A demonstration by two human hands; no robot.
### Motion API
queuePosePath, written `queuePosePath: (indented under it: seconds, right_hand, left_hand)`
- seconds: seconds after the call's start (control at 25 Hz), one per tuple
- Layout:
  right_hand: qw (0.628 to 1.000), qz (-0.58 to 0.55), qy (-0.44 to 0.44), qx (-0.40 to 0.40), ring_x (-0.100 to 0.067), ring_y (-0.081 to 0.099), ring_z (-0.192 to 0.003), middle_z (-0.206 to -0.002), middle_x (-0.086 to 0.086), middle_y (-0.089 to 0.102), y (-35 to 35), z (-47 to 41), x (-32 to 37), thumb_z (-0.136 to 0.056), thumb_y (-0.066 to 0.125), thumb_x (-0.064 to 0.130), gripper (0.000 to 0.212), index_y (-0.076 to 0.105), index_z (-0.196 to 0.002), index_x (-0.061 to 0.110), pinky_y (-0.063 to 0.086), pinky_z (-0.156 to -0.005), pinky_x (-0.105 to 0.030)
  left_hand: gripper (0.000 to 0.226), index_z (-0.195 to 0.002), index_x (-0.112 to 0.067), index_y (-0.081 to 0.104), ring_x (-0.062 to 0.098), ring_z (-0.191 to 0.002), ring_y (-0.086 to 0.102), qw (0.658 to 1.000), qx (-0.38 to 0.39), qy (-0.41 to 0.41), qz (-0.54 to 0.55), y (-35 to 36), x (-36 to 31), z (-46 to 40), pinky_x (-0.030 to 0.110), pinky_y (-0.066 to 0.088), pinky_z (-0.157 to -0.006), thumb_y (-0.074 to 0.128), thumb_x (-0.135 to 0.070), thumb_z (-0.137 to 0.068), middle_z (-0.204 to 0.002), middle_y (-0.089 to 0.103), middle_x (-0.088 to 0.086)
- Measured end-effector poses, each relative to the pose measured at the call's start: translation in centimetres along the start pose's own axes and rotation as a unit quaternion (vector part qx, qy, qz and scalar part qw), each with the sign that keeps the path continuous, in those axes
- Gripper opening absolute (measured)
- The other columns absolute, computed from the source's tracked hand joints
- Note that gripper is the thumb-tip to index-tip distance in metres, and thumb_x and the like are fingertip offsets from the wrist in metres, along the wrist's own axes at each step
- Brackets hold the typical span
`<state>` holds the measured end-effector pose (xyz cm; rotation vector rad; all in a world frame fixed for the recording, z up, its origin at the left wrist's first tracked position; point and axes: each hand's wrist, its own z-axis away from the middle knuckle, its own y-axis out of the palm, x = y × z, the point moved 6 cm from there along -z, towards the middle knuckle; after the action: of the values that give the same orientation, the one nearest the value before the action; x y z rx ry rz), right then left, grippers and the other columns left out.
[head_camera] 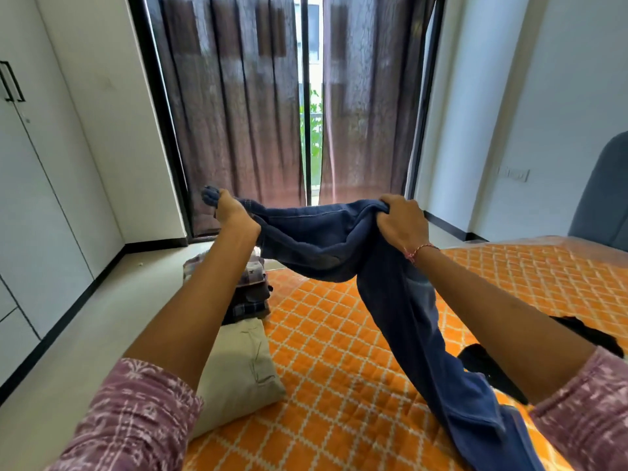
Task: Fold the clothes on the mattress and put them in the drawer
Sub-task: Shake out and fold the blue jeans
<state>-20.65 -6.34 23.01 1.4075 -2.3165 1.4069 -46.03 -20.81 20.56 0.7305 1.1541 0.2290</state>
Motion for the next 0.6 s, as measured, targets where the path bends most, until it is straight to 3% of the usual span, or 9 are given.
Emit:
queuePosePath:
  seconds: [0.08, 0.16, 0.2, 0.28, 0.36, 0.44, 0.52, 0.6]
  right_hand:
    - [0.996, -0.055, 0.047, -0.042, -0.041, 0.057, -0.093, -0.097, -0.021, 0.066, -1.3, -0.4, -0.8, -0.085, 0.048, 0.007, 0.018, 0.064, -0.091, 0.004, 0.04, -0.068, -0.037]
    - [0.993, -0.072, 0.037, -0.085, -0.039, 0.059, -0.093, -0.098, -0.019, 0.068, -2.6, 0.0, 0.0, -0.083, 0.051, 0.007, 0.02, 0.067, -0.095, 0.005, 0.048, -0.074, -0.041]
    - [0.994, -0.068, 0.009, -0.083, -0.038, 0.061, -0.093, -0.097, -0.018, 0.069, -2.6, 0.6, 0.9, -0.082, 0.052, 0.006, 0.022, 0.068, -0.096, 0.006, 0.05, -0.075, -0.041]
    - [0.998, -0.025, -0.037, -0.052, -0.034, 0.062, -0.092, -0.096, -0.014, 0.07, -2.0, 2.2, 2.4, -0.079, 0.052, 0.005, 0.025, 0.069, -0.098, 0.01, 0.049, -0.073, -0.037]
    - [0.997, 0.021, -0.075, -0.024, -0.03, 0.062, -0.088, -0.094, -0.01, 0.07, -1.4, 3.9, 2.4, -0.08, 0.052, 0.006, 0.024, 0.067, -0.097, 0.012, 0.043, -0.07, -0.032]
    - [0.996, 0.033, -0.079, -0.036, -0.029, 0.062, -0.084, -0.09, -0.009, 0.069, -2.7, 4.2, 1.8, -0.08, 0.052, 0.007, 0.022, 0.065, -0.096, 0.013, 0.039, -0.066, -0.03]
    - [0.993, 0.056, -0.066, -0.078, -0.031, 0.062, -0.083, -0.09, -0.009, 0.069, -4.7, 3.1, 1.6, -0.08, 0.052, 0.007, 0.024, 0.065, -0.1, 0.014, 0.04, -0.065, -0.032]
    - [0.991, 0.081, -0.072, -0.082, -0.032, 0.062, -0.086, -0.094, -0.01, 0.068, -5.5, 2.8, 2.2, -0.081, 0.052, 0.007, 0.026, 0.064, -0.103, 0.014, 0.04, -0.067, -0.033]
  left_hand:
    - [0.065, -0.141, -0.013, 0.041, 0.026, -0.128, 0.046, 0.995, 0.005, 0.032, 0.097, -0.6, 2.7, 0.7, 0.031, 0.044, -0.097, 0.044, -0.055, -0.092, -0.138, 0.048, 0.004]
    - [0.061, -0.141, -0.01, 0.04, 0.019, -0.126, 0.045, 0.992, -0.019, 0.003, 0.124, -1.8, 10.0, 4.5, 0.013, 0.041, -0.093, 0.045, -0.049, -0.095, -0.14, 0.044, 0.002]
    - [0.049, -0.137, -0.008, 0.045, 0.022, -0.125, 0.046, 0.993, -0.015, -0.053, 0.108, -1.5, 13.8, 6.7, 0.015, 0.041, -0.093, 0.042, -0.039, -0.099, -0.142, 0.046, 0.007]
    - [0.036, -0.121, -0.005, 0.057, 0.034, -0.116, 0.054, 0.988, 0.045, -0.139, 0.04, 0.6, 19.6, 10.5, 0.035, 0.045, -0.098, 0.039, -0.027, -0.1, -0.131, 0.055, 0.021]
    - [0.037, -0.097, -0.005, 0.063, 0.035, -0.091, 0.059, 0.973, 0.07, -0.22, 0.013, 3.7, 19.7, 11.6, 0.043, 0.05, -0.085, 0.034, -0.028, -0.1, -0.101, 0.062, 0.022]
    - [0.042, -0.085, -0.006, 0.06, 0.028, -0.077, 0.057, 0.965, 0.117, -0.228, 0.045, 7.2, 17.9, 10.9, 0.04, 0.05, -0.072, 0.032, -0.032, -0.101, -0.086, 0.06, 0.017]
    - [0.04, -0.099, -0.006, 0.061, 0.025, -0.081, 0.06, 0.969, 0.153, -0.183, 0.063, 8.9, 17.4, 10.7, 0.036, 0.052, -0.07, 0.034, -0.036, -0.101, -0.096, 0.063, 0.015]
    - [0.032, -0.108, -0.01, 0.058, 0.024, -0.084, 0.06, 0.981, 0.12, -0.15, 0.023, 8.6, 18.7, 11.3, 0.039, 0.053, -0.078, 0.036, -0.031, -0.101, -0.118, 0.06, 0.017]
